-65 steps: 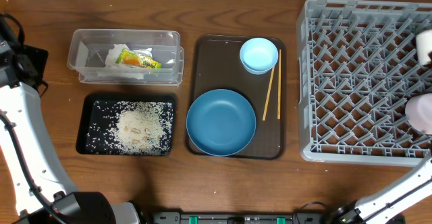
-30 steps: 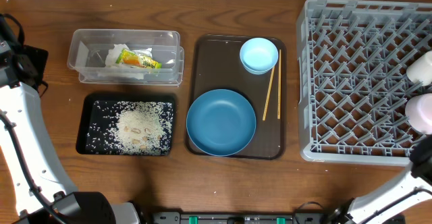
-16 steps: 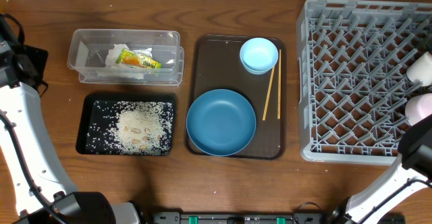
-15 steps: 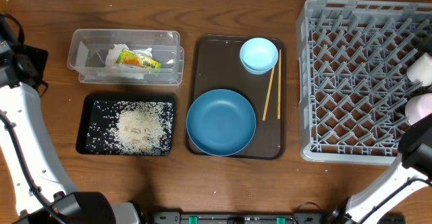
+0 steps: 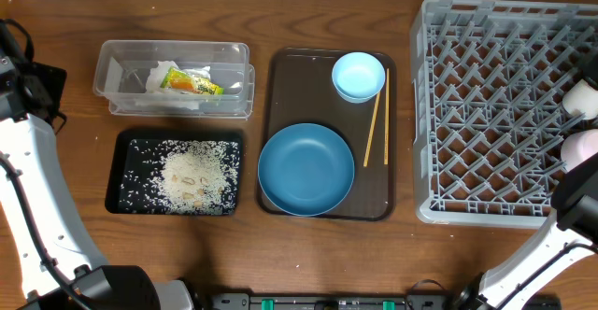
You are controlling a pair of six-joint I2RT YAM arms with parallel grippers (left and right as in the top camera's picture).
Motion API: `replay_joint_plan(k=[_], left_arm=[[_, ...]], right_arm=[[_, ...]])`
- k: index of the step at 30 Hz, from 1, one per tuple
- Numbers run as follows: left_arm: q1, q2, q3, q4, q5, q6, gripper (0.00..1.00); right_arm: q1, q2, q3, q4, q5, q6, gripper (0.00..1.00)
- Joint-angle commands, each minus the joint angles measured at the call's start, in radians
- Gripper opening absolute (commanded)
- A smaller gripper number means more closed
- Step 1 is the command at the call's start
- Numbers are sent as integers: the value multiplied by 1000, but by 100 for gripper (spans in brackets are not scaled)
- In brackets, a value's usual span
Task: Sort waste into correct bins and load items into the dishwasher rack
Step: 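Place the white cup upside down in the rack's right edge, then reach the right gripper back and grasp the light-blue bowl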
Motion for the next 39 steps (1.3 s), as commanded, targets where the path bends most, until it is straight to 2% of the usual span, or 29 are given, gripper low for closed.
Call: replay_joint_plan(k=[1,9,17,27,29,32,33,36,39], left_arm=[[3,2,3,-3,-5,6,92],[3,2,3,-3,-5,6,92],[3,2,3,-3,-5,6,92],[3,2,3,-3,-5,6,92],[3,2,3,-3,-5,6,92],[3,2,3,-3,-5,6,92],[3,2,3,-3,-5,6,92],[3,2,3,-3,-5,6,92],[3,2,3,-3,-5,6,92]], right_arm=[[-11,-40,1,24,-1,11,3],[-27,-10,-1,79,19,9,7],[-32,2,-12,-5,56,14,1],[-28,-170,-12,27,-131,13,2],[-22,-200,-12,52,-236,13,3],[3,-220,-12,93,-498,5,5],[14,-220,-12,99,-582,-4,8],[83,-214,-12,108,-754,-53,28],[204,-209,-12,108,-758,-156,61]])
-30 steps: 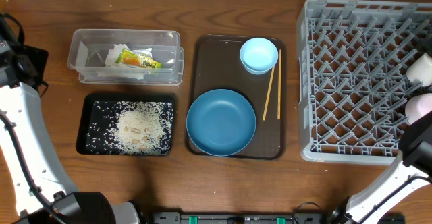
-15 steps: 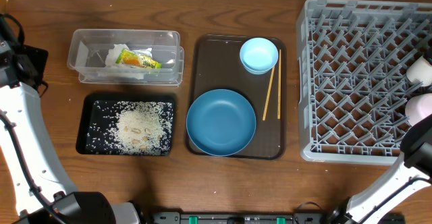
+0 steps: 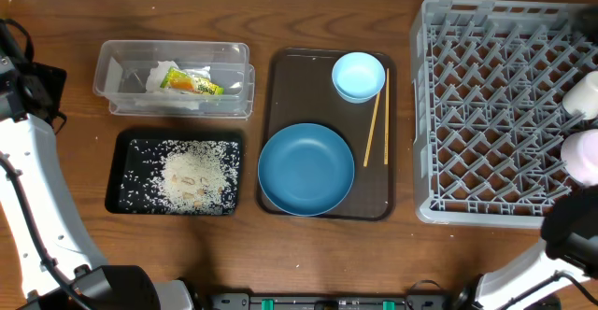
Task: Sort waste into correct bins and load items into the dishwasher rack
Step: 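Reach the right gripper back and grasp the light-blue bowl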
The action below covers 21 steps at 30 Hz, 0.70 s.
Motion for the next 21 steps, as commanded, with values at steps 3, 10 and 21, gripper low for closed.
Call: replay_joint_plan(k=[3,10,21], left_arm=[[3,2,3,-3,-5,6,92],[3,2,3,-3,-5,6,92],[3,2,3,-3,-5,6,92]], right_arm=[[249,27,-1,13,-113,-166,75],[589,127,-1,72,288,-164,78],[900,383,-1,214,557,-116,73]])
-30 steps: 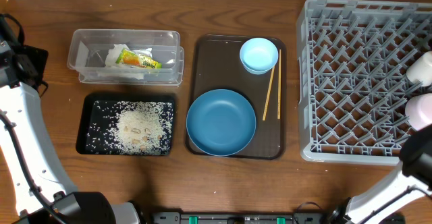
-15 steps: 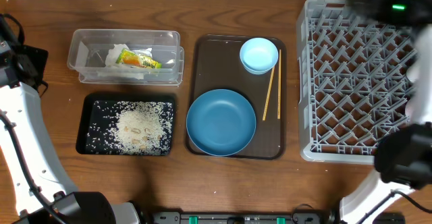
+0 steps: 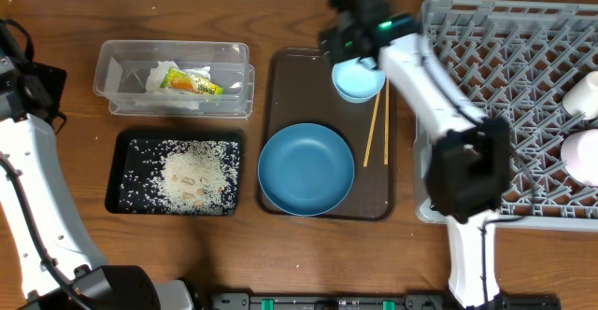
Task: Sort waste into correct bins and load items into the dishwasher rack
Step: 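Reach the right gripper back and grasp the light-blue bowl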
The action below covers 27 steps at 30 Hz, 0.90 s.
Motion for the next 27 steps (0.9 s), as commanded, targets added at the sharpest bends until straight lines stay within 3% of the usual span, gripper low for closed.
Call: replay_joint_plan(k=[1,10,16,21,27], left_arm=[[3,2,3,-4,-5,6,92],[3,2,3,-4,-5,6,92],[3,2,3,-4,-5,6,92],[3,2,3,-4,-5,6,92],[3,2,3,-4,-5,6,92]], right_arm=[[39,53,-1,13,103,13,73],[88,123,-1,-10,283,31,71],[88,126,-1,-82,214,35,49],[94,125,-1,-170,173,84,45],[97,122,2,-193,166,99,28]])
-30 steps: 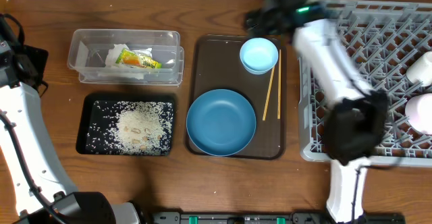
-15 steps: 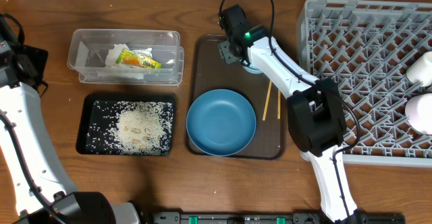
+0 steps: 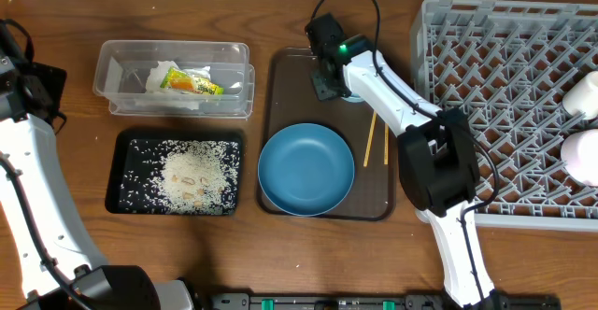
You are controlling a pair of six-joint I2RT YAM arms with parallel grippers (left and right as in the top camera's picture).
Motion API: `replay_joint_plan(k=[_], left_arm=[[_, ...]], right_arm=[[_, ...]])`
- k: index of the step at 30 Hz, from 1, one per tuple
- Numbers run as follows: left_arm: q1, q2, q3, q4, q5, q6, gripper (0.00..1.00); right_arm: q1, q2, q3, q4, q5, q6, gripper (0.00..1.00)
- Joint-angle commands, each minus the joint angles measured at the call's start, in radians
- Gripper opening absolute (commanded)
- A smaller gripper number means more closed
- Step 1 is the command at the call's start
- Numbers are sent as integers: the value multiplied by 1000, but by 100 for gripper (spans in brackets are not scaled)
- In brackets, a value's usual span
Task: Sort waste into correct bins and load items into the dishwasher rack
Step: 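Reach the right gripper back and grasp the light-blue bowl, then set the light-blue bowl upside down in the rack, release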
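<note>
Only the overhead view is given. My right arm reaches across the brown tray, and its gripper hangs at the left rim of the small light-blue bowl. The arm covers most of the bowl. The fingers look dark from above, so their state is unclear. A large blue plate lies on the tray's near half. Beside it lie two wooden chopsticks. The grey dishwasher rack stands at the right. My left arm rests at the left edge, with its gripper out of view.
A clear bin holding a wrapper and paper sits at the back left. In front of it is a black bin with rice. A white cup and a pink cup rest at the rack's right edge.
My right gripper was above the far edge of the tray, behind the small bowl. It is now closer in, at the bowl's left rim, and the arm hides most of the bowl.
At first my right arm stood at the far right by the rack, then low at the front right corner, with the bowl, plate and chopsticks untouched on the tray. It then stretched over to the small bowl, and now sits at its rim.
</note>
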Motion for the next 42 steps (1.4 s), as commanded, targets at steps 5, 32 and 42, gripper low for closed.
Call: replay_joint_plan(k=[5,32,42], left_arm=[[3,2,3,-3,-5,6,92],[3,2,3,-3,-5,6,92],[3,2,3,-3,-5,6,92]], right_arm=[[11,-20,20,-32,-13,19,8],[-706,-447,-1,-208,-715,-105,1],[-952,-296,-145,-187,-1325,-278,1]])
